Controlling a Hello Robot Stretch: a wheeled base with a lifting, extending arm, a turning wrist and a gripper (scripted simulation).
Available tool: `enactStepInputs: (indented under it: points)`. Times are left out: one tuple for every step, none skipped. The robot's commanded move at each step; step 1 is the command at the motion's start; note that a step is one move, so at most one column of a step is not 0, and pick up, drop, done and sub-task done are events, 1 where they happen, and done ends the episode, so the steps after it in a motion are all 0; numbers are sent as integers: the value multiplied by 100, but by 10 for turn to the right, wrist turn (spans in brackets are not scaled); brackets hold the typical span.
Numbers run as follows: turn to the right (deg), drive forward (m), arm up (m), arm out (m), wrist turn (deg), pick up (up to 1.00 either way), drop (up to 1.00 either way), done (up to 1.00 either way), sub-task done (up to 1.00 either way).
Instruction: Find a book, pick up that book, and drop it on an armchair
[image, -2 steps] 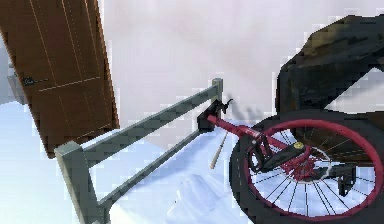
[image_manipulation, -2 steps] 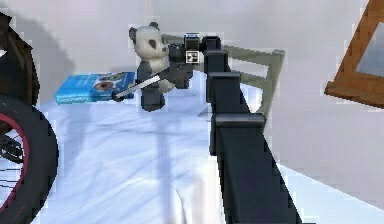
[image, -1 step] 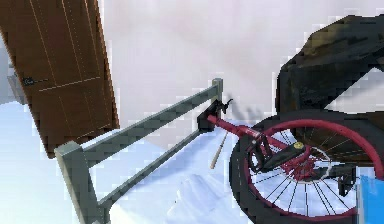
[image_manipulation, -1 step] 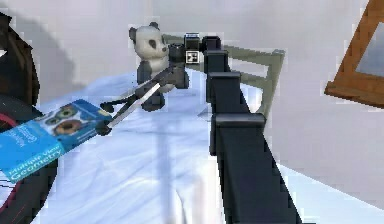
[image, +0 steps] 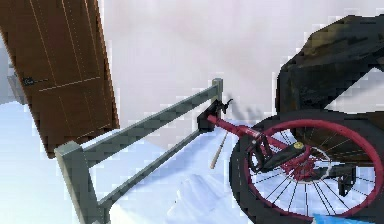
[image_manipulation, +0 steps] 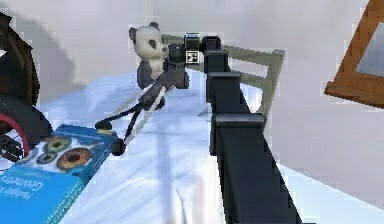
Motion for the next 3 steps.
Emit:
enactStepInputs:
  points:
    - [0, 0, 0, -38, 0, 0, 0, 0, 0]
    - [-450, 0, 0, 0, 0, 0, 0, 0, 0]
    - [-450, 0, 0, 0, 0, 0, 0, 0, 0]
